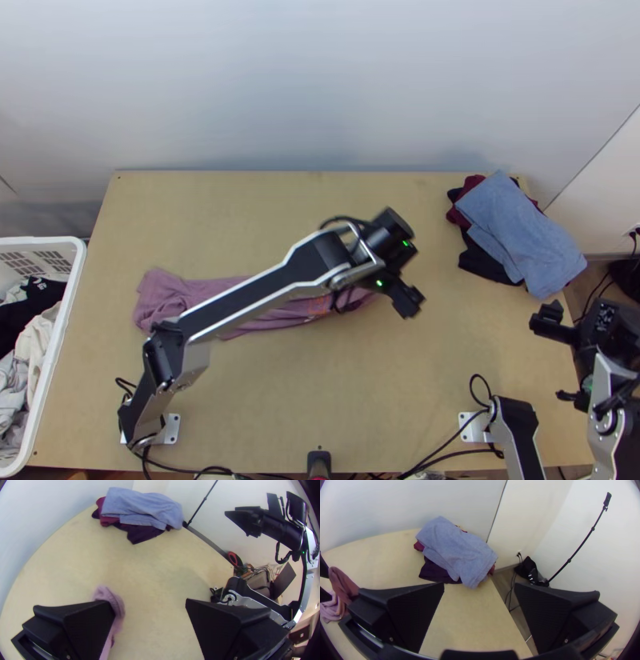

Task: Fold the t-shirt

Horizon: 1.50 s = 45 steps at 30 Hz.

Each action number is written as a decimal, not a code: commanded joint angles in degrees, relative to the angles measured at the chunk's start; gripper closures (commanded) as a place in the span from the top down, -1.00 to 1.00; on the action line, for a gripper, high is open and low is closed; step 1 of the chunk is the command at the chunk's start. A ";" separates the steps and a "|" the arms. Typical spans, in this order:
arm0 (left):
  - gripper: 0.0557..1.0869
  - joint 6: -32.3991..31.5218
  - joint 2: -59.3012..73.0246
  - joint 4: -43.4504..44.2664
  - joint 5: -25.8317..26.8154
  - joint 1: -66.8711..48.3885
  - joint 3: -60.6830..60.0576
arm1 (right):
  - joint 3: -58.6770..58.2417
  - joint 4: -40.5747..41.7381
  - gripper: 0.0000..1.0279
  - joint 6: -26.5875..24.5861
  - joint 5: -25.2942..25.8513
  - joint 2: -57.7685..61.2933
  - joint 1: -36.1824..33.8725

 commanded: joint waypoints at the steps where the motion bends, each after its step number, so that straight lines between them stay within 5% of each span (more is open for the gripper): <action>1: 0.91 4.49 -2.40 -8.67 2.48 6.65 -0.16 | -1.13 3.25 0.90 -0.30 -0.87 3.97 1.71; 4: 0.91 13.01 -1.96 -23.53 18.48 9.72 -0.33 | -1.22 5.62 0.90 -1.09 -0.87 6.34 3.82; 9: 0.91 17.50 -4.87 -25.99 19.53 9.28 -9.74 | -1.48 9.66 0.90 -2.58 -1.22 10.30 4.17; 13: 0.91 18.29 -3.81 -25.02 11.01 10.78 -10.18 | -2.10 12.12 0.90 -3.11 -2.54 13.20 5.57; 18: 0.91 15.74 -3.11 -22.82 -7.45 16.49 -15.98 | -3.24 10.98 0.90 -5.48 -3.86 20.67 14.71; 23: 0.91 11.43 -7.77 -16.58 -8.94 25.54 -26.53 | 0.63 10.45 0.91 -6.36 -4.04 28.67 24.12; 29: 0.91 7.12 -14.80 -12.19 -23.36 28.27 -33.64 | 6.78 7.64 0.90 -5.48 -9.66 40.18 29.48; 35: 0.91 5.89 -23.50 -8.85 -26.61 31.17 -42.43 | 11.35 6.50 0.86 -1.53 -19.24 49.32 33.44; 45: 0.91 6.33 -36.42 -4.28 -26.61 40.22 -56.14 | 16.53 6.41 0.80 -1.44 -20.29 61.54 40.38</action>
